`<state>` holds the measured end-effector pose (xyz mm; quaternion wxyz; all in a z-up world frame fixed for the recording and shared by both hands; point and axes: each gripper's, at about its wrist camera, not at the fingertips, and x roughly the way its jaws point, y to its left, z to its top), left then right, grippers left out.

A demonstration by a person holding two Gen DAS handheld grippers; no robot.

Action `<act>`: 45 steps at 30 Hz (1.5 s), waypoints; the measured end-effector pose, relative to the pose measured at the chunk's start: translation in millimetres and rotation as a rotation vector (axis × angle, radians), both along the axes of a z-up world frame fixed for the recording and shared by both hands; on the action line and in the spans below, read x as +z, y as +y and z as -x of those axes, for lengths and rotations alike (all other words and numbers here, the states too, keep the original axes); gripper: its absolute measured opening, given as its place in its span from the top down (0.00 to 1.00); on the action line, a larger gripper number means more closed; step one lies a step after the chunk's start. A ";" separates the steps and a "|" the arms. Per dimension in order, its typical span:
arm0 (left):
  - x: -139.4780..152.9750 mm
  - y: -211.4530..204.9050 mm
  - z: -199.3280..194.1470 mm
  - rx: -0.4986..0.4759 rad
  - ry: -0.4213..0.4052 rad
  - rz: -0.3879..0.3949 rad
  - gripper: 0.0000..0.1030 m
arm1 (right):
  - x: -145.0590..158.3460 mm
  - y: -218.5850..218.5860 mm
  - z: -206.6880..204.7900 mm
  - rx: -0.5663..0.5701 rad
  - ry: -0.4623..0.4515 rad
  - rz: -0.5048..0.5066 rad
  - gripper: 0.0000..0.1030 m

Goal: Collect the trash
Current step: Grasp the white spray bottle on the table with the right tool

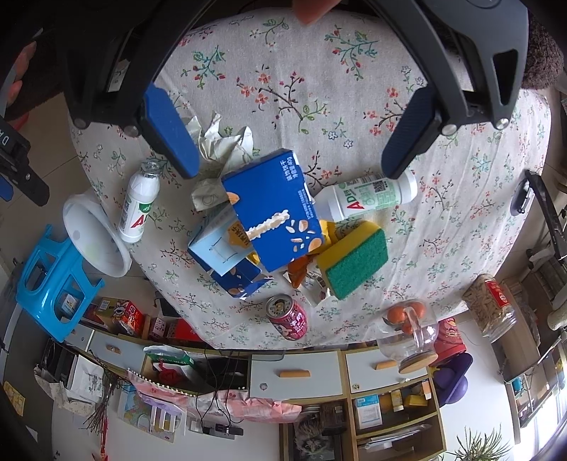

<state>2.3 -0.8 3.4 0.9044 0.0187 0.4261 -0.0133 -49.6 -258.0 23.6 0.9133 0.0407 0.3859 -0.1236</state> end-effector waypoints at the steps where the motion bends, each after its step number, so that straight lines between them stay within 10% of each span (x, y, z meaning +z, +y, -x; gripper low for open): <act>1: 0.2 0.0 -0.1 0.000 0.000 0.000 0.01 | -0.2 -0.4 0.2 0.000 0.000 0.000 0.00; 29: 1.7 7.6 -2.5 -0.008 -0.007 -0.001 0.01 | -2.1 1.9 -8.0 0.014 0.036 -0.012 0.00; 45: -11.2 47.7 -37.1 -0.027 0.047 -0.019 0.01 | -60.8 28.9 -124.2 0.178 0.450 -0.296 0.00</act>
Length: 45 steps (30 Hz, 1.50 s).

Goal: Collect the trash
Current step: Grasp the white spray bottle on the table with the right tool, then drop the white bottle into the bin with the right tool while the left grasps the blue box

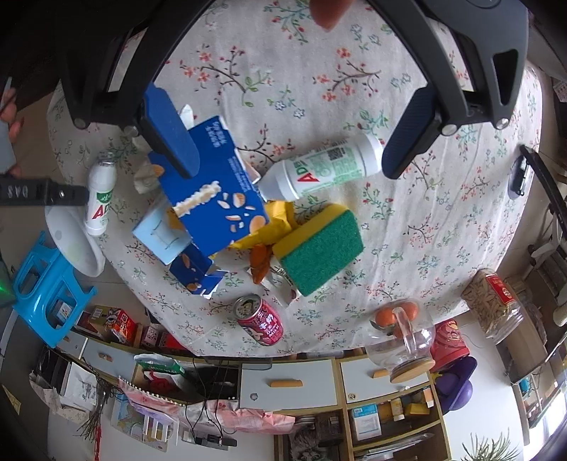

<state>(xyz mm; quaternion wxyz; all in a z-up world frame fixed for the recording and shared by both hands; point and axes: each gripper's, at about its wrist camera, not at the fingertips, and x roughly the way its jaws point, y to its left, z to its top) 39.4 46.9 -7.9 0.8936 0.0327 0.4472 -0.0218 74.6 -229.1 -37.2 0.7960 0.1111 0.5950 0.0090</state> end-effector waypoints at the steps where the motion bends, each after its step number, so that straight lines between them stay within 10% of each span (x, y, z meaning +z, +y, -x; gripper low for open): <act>1: -0.9 2.1 -2.3 -0.010 0.012 0.003 0.01 | -3.7 0.0 -3.7 -0.007 0.012 -0.002 0.00; 9: -10.9 14.4 -20.4 -0.051 0.142 0.123 0.01 | -26.5 1.3 -17.8 0.009 0.057 -0.128 0.52; 18: -11.9 8.0 -23.1 -0.077 0.236 0.432 0.05 | -9.0 -18.7 -7.5 -0.005 -0.026 -0.147 0.57; 28: -24.3 -26.8 -30.2 -0.075 0.246 0.359 0.33 | 16.4 -62.0 -0.7 -0.092 -0.109 -0.184 0.59; 45: 31.4 -72.2 -33.7 -0.198 0.092 0.320 0.35 | 41.0 -176.2 13.2 -0.324 -0.204 -0.203 0.59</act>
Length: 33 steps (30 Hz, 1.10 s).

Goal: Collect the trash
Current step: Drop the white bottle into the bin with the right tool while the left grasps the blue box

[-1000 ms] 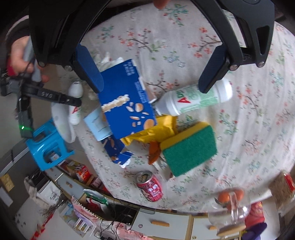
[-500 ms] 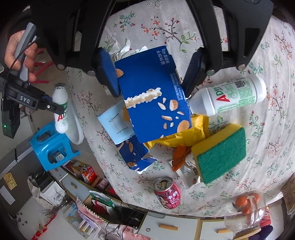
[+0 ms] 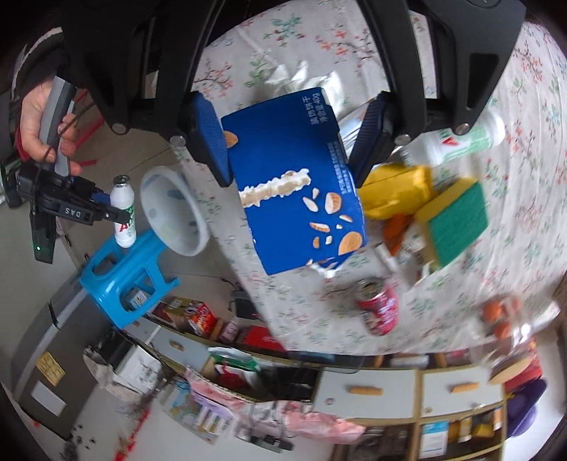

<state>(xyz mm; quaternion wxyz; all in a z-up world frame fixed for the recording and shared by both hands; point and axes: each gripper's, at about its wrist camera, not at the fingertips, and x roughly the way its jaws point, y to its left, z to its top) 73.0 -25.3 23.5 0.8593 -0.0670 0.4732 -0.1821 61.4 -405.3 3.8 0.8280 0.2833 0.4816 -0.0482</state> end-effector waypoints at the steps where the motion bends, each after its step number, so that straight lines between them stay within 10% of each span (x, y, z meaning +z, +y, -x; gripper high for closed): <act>1: 1.2 -10.7 -3.5 -0.021 -0.001 -0.003 0.35 | -1.0 -6.4 1.9 -0.015 0.001 -0.003 0.59; 18: -50.0 -195.8 -70.5 -0.274 0.094 0.023 0.34 | -32.2 -92.9 24.3 -0.171 0.066 -0.071 0.59; 33: -30.2 -170.6 -56.8 -0.236 -0.015 -0.037 0.11 | -33.3 -80.2 8.0 -0.154 0.064 -0.070 0.59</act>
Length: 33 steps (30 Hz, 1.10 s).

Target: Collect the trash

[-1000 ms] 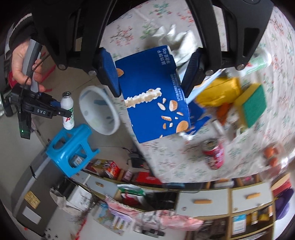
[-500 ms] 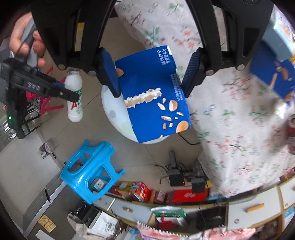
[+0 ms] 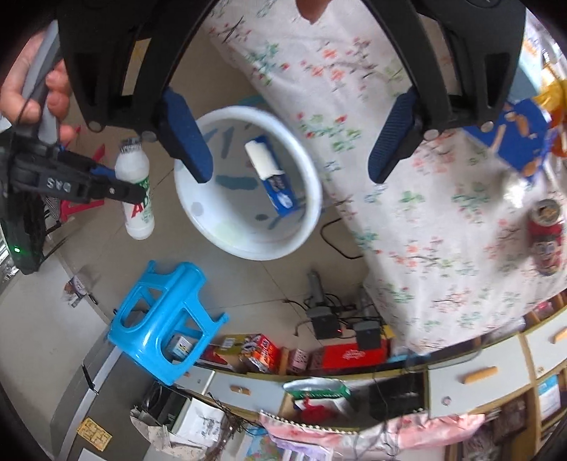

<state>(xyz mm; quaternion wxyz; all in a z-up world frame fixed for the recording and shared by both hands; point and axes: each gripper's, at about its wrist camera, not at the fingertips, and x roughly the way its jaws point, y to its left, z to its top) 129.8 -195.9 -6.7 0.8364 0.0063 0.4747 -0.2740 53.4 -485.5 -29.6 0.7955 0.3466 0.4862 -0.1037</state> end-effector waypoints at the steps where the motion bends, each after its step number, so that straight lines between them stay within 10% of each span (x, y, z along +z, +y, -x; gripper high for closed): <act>1: 1.8 5.3 0.8 0.006 -0.003 0.000 0.10 | 0.0 1.8 -2.0 0.001 0.002 0.001 0.59; 22: 11.1 171.8 23.7 0.243 -0.068 -0.112 0.03 | -21.2 40.3 -43.6 -0.013 0.115 0.063 0.58; 26: 2.5 204.0 17.5 0.303 -0.021 -0.128 0.03 | -11.5 50.0 -44.9 0.003 0.102 0.094 0.32; 33: -5.8 244.2 12.5 0.364 0.030 -0.155 0.03 | 11.4 78.3 -43.0 0.071 0.038 0.154 0.25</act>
